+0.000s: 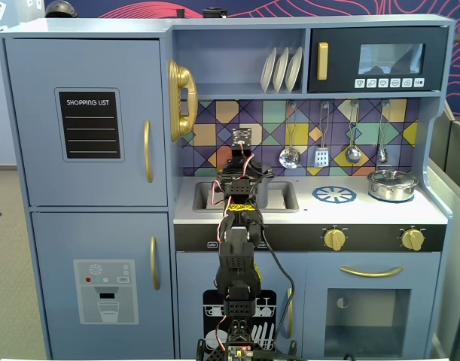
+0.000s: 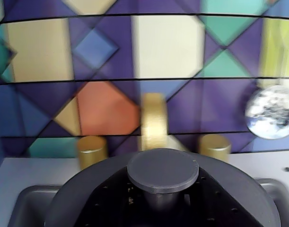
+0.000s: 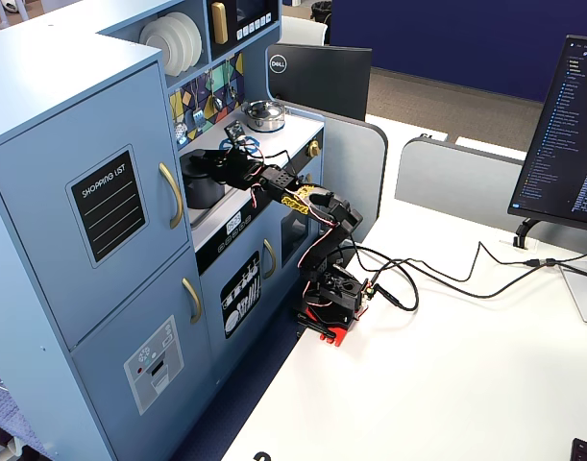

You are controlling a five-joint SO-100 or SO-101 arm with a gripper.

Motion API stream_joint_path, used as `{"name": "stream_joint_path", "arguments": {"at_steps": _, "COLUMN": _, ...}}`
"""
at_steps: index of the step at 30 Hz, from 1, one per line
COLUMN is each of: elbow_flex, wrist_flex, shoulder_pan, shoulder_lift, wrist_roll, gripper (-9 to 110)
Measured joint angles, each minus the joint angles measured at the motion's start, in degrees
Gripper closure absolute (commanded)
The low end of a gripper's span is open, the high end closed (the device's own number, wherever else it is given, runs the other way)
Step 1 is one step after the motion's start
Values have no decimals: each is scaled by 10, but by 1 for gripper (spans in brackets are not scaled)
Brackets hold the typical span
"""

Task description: Pick up the lid from the counter and put it on the gray recipient

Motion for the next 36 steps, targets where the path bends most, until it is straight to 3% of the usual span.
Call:
{"name": "stream_joint_path", "arguments": {"at_steps": 34, "elbow_flex": 21, "wrist_flex": -20, "shoulder_pan": 9, "shoulder_lift": -18, "wrist_roll": 0, "gripper": 102}}
{"name": "stream_joint_path", "arguments": {"at_steps": 36, "elbow_flex": 25, "wrist_flex": -25, "shoulder_pan": 11, "shoulder_lift": -17, "wrist_roll": -1, "gripper": 94}}
